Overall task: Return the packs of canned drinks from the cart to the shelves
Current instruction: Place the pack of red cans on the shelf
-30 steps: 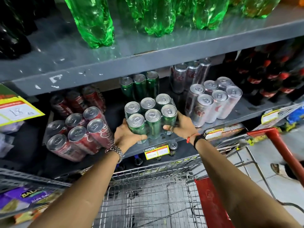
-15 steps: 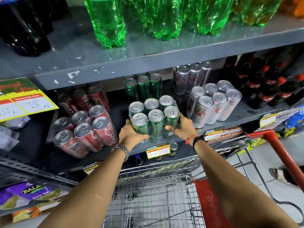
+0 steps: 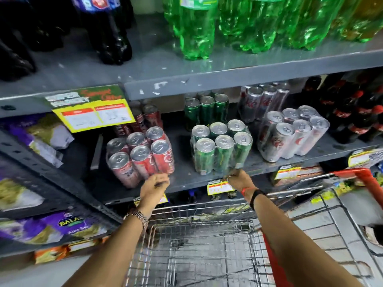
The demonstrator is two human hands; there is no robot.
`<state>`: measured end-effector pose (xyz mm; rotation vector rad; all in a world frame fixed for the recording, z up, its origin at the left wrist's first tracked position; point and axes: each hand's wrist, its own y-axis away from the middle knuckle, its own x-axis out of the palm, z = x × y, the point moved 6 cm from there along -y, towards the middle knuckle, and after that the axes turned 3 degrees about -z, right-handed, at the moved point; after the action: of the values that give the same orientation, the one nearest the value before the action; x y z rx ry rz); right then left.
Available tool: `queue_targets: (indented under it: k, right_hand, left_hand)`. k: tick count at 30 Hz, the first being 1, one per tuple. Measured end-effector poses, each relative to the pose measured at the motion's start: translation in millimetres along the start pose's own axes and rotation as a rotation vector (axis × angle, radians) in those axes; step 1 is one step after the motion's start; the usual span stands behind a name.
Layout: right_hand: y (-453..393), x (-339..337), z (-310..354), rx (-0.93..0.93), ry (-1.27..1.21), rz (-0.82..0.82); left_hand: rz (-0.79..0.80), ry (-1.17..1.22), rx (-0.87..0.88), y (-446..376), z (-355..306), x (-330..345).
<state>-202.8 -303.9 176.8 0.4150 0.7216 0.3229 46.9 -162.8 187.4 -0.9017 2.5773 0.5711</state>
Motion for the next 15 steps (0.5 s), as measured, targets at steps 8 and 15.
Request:
queue_targets:
  k: [8, 15]
  right_hand:
    - [38.9, 92.4, 112.2, -0.106, -0.212, 0.224]
    - [46.0, 121.5, 174.8, -0.311, -0.172, 0.027]
  left_hand:
    - [-0.313, 0.035, -0.149, -13.7, 50.0, -114.6]
    - [0.013, 0.014, 0.075, -32.4, 14.5, -127.0]
